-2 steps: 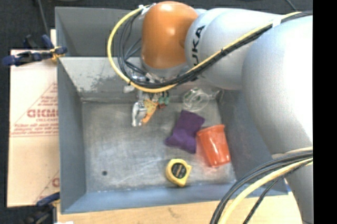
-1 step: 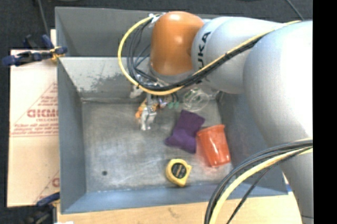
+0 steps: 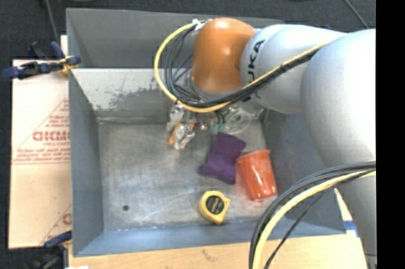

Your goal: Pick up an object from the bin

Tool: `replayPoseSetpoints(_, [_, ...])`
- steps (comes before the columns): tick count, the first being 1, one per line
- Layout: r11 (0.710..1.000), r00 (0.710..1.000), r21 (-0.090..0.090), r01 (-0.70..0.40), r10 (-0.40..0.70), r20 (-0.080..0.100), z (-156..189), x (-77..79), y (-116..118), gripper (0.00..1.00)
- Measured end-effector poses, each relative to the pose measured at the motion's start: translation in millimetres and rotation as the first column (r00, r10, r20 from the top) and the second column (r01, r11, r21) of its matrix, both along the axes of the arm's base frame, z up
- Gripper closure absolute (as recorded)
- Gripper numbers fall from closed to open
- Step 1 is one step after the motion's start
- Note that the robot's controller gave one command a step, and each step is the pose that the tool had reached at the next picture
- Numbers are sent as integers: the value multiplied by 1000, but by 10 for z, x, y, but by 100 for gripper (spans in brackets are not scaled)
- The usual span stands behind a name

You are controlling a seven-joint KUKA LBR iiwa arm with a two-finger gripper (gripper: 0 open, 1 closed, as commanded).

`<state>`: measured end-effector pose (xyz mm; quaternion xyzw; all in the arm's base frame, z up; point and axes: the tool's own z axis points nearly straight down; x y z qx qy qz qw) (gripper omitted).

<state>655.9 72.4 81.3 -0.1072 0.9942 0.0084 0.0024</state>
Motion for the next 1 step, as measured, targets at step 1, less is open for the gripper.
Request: replayPoseSetpoints(1, [1000, 1000, 0, 2, -2, 0, 0, 0, 1, 100])
